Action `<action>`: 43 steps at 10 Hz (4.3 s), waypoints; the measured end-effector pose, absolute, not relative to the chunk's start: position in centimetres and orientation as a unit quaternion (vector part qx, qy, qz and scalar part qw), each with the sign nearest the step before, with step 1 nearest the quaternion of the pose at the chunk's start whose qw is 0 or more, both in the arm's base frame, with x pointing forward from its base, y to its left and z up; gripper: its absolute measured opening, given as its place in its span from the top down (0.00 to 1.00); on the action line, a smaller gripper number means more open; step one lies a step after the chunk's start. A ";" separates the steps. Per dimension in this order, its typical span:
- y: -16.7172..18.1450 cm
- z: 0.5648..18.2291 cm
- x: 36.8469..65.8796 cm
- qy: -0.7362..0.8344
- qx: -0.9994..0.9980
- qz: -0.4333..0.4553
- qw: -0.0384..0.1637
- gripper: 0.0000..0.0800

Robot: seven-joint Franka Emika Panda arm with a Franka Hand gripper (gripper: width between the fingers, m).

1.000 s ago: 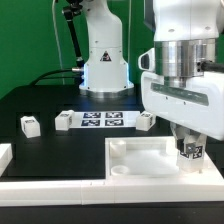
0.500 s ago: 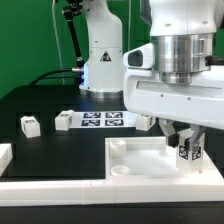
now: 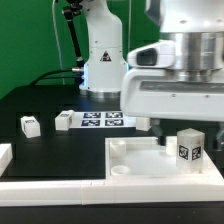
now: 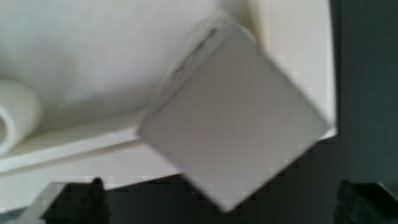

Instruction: Assemble square table

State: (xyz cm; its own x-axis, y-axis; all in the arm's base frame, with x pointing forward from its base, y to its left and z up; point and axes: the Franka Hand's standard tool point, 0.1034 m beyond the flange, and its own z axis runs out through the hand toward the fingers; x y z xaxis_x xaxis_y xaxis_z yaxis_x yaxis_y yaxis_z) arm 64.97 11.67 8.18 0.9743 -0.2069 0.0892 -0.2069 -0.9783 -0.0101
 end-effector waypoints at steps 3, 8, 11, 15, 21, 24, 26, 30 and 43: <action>12.2 8.0 64.2 0.035 -0.997 -0.065 -0.001 0.19; 12.3 7.0 62.9 0.045 -0.998 -0.051 0.000 0.19; 11.9 6.7 62.8 0.062 -0.997 -0.048 -0.001 0.33; 11.8 6.7 62.8 0.163 -0.985 -0.047 0.004 0.50; 11.7 6.7 62.8 0.482 -0.875 -0.040 0.022 0.50; 11.8 6.7 62.8 0.619 -0.784 -0.041 0.025 0.50; 11.9 6.7 62.7 0.668 -0.743 -0.036 0.030 0.50; 12.2 6.6 62.7 0.838 -0.542 -0.011 0.060 0.50; 12.1 6.5 62.7 0.843 -0.528 -0.023 0.100 0.20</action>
Offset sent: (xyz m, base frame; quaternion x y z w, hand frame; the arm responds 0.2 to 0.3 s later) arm 0.0000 0.0000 0.0000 0.0000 0.0000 0.0000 1.0000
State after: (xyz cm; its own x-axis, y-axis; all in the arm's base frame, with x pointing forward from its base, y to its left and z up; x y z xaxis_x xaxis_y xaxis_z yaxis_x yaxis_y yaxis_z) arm 62.68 12.11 6.54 -0.4214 -0.8953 -0.1447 -0.8860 0.4404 -0.1448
